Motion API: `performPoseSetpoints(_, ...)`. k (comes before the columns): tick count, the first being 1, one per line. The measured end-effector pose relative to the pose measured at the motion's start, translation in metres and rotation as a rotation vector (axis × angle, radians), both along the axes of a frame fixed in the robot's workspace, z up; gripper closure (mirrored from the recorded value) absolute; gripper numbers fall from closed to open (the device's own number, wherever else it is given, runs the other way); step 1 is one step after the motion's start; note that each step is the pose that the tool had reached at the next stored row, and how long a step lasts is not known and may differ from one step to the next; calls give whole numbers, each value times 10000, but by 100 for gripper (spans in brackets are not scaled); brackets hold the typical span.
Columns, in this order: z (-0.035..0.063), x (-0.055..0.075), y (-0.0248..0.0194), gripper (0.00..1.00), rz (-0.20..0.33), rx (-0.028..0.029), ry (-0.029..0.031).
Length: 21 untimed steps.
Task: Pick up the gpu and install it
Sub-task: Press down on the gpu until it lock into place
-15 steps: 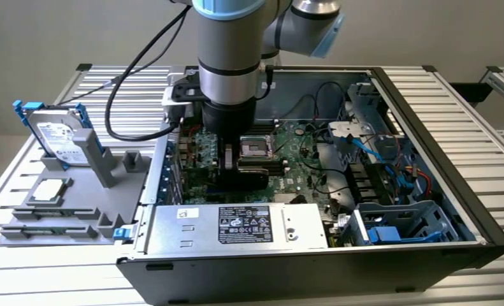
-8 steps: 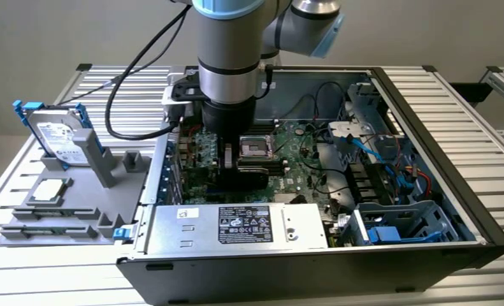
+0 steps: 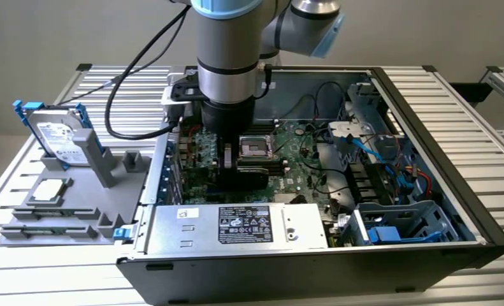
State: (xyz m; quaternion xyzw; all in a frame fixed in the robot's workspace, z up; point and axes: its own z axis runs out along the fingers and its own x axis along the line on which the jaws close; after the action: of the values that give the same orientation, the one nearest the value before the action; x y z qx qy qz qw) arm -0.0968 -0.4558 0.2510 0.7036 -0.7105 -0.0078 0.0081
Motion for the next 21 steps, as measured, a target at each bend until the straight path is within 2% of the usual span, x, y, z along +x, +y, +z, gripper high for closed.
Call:
performPoseSetpoints(4,-7,-6,-1,74,1,-23,-13)
performPoseSetpoints(15,-15,-10,0,74,1,-27,-4)
performPoseSetpoints(17,-15,-11,0,74,1,-20,9)
performPoseSetpoints(19,-26,-20,6,73,-10,34,49)
performPoseSetpoints(20,-25,-20,7,68,-10,32,51)
performPoseSetpoints(21,-20,-17,5,68,-4,19,55)
